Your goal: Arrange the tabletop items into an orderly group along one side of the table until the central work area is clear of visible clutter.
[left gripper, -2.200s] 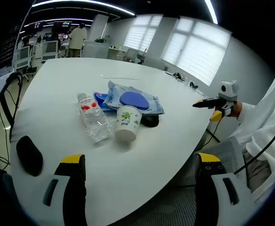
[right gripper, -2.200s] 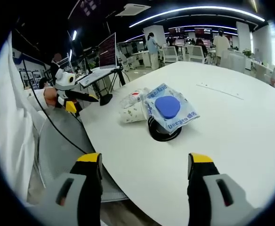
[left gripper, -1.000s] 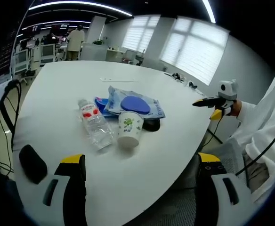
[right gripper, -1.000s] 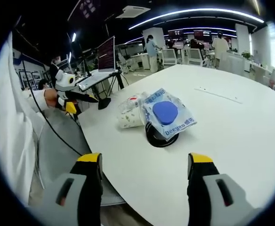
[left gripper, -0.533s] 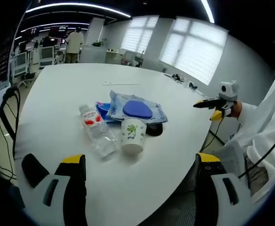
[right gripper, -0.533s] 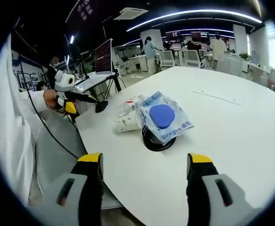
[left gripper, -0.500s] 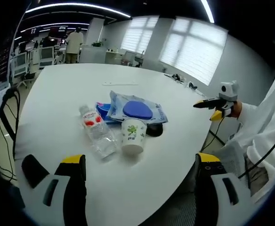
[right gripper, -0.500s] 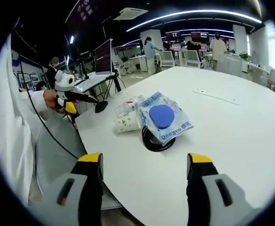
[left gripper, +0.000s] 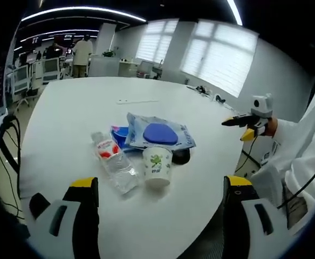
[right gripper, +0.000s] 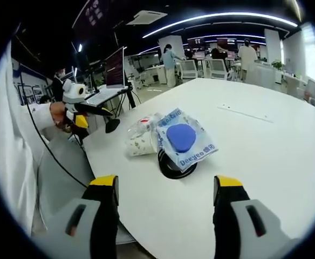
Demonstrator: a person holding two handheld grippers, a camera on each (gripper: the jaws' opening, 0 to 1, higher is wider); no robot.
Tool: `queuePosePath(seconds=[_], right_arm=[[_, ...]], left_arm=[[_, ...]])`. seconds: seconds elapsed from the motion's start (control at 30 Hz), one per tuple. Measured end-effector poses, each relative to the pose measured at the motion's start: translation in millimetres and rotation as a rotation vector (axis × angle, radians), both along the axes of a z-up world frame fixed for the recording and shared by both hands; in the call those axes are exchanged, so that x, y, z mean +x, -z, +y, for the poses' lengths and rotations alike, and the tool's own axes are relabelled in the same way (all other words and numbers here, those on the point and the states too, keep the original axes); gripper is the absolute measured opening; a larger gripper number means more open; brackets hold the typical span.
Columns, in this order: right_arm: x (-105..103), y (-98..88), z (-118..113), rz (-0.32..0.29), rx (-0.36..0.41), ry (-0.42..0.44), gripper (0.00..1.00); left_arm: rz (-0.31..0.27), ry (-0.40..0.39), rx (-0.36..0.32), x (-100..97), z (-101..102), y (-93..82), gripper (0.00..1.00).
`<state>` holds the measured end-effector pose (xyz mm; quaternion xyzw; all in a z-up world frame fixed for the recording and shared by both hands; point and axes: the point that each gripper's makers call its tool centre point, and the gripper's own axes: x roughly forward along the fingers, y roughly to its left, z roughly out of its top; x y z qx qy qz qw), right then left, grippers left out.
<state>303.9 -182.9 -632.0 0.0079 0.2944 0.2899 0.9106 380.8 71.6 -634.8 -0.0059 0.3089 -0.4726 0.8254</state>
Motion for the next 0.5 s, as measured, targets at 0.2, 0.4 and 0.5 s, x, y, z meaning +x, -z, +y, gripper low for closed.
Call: queuePosePath(seconds=[0.2, 0.4, 0.5], right_arm=[[7, -0.3, -2, -0.004, 0.003, 0.014, 0.7], [14, -0.7, -3, -0.007, 0.006, 0.027, 0.69], [19, -0.3, -5, -0.008, 0.004, 0.033, 0.69]], left_arm=[[-0.009, 0.009, -0.006, 9.9, -6, -2.3, 0.99], [-0.014, 0.021, -0.005, 17.7, -10, -3.9, 0.98], [-0.02, 0.024, -0.007, 24.1, -12, -5.5, 0.98]])
